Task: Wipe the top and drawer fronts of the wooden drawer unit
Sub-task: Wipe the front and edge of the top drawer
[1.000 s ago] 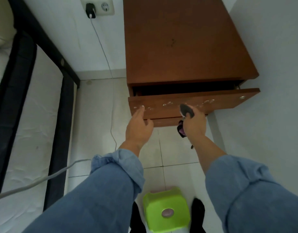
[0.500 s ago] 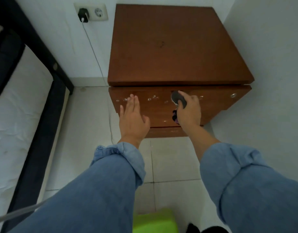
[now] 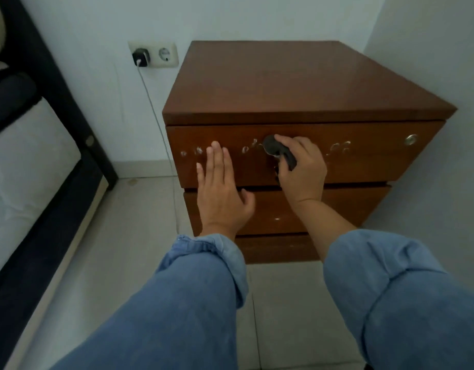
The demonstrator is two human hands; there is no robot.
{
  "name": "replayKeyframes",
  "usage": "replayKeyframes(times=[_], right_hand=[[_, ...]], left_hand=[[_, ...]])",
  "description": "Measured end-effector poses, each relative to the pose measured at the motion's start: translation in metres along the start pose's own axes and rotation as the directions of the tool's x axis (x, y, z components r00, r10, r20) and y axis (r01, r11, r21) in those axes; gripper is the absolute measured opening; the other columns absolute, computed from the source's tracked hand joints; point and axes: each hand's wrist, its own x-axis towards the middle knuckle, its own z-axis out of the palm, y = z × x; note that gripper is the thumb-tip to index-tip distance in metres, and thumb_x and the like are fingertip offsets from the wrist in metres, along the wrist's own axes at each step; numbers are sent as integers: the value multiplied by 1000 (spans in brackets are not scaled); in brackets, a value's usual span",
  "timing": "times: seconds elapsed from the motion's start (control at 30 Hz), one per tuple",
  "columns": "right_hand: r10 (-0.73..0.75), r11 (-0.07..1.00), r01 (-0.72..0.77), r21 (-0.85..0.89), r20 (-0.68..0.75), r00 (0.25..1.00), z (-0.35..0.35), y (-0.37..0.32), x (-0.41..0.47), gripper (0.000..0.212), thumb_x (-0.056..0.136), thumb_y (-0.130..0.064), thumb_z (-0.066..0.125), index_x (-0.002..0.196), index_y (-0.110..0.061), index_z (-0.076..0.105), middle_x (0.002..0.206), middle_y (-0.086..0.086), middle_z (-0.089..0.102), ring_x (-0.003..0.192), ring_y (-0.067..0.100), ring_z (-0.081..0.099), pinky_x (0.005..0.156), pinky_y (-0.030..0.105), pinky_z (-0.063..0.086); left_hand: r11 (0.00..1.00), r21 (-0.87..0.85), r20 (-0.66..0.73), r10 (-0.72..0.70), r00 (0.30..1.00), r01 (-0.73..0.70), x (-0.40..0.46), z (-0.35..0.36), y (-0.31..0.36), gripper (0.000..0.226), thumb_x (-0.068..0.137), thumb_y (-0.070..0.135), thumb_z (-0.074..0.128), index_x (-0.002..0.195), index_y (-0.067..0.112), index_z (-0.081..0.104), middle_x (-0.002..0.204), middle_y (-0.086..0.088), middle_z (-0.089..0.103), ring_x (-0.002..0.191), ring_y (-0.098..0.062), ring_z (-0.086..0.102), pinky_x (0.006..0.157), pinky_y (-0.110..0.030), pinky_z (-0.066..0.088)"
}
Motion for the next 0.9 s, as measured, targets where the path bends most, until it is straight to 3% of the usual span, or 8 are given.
replayKeyframes(times=[0.2, 0.43, 0.53, 0.63, 0.73, 0.8, 0.9], right_hand=[[-4, 999, 8, 31, -115, 993, 9, 2, -9, 36, 83, -5, 52, 113, -19, 67, 106, 5, 65, 96, 27, 59, 81, 33, 50], [106, 990, -102, 100, -31, 994, 8, -8, -13, 36, 86, -6, 54, 116, -22, 64, 113, 1, 62, 104, 23, 59, 88, 36, 51], [14, 996, -19, 90, 59, 998, 4, -14, -12, 35, 88, -6, 54, 118, -21, 64, 109, 3, 59, 102, 24, 57, 86, 38, 51], [-190, 979, 192, 67, -38, 981, 2, -23, -1, 35, 87, -9, 53, 120, -19, 59, 109, 9, 55, 99, 26, 54, 81, 36, 50], [-346, 927, 331, -175, -62, 936, 14, -28, 15, 39, 86, -12, 53, 123, -22, 52, 112, 15, 54, 91, 33, 53, 70, 41, 46], [-440, 851, 409, -329, -24, 898, 30, -19, 8, 44, 81, -10, 57, 123, -24, 49, 111, 15, 58, 85, 35, 53, 65, 39, 42], [-591, 723, 561, -402, 61, 805, 62, 9, -23, 57, 69, -7, 72, 121, -25, 57, 106, 11, 62, 83, 31, 49, 63, 36, 43]], left_hand=[[998, 13, -109, 64, 992, -63, -4, 15, -10, 87, 75, 36, 47, 150, 4, 17, 159, -14, 12, 148, -24, 7, 120, -46, 9], [987, 101, -3, 123, 992, -123, -8, -3, -21, 86, 78, 38, 44, 152, 7, 14, 161, -10, 4, 148, -21, 3, 120, -43, 2], [987, 95, 11, 129, 992, -130, -3, -9, -22, 87, 79, 41, 44, 152, 8, 11, 161, -8, 2, 148, -19, 1, 119, -41, -2], [990, 3, -67, 138, 988, -138, -9, -10, -24, 82, 81, 35, 46, 152, 8, 16, 161, -7, 10, 148, -17, 8, 119, -38, 0], [985, -162, -208, -91, 974, 57, -22, -4, -34, 80, 82, 29, 50, 151, 9, 16, 158, -8, 18, 145, -20, 18, 120, -38, 12], [932, -284, -188, -284, 940, 224, -28, 4, -42, 82, 84, 30, 52, 152, 10, 11, 158, -8, 17, 144, -22, 19, 117, -35, 17], [889, -364, -142, -347, 927, 277, -28, 16, -48, 81, 83, 35, 50, 152, 13, 14, 159, -4, 18, 145, -18, 19, 111, -25, 14]])
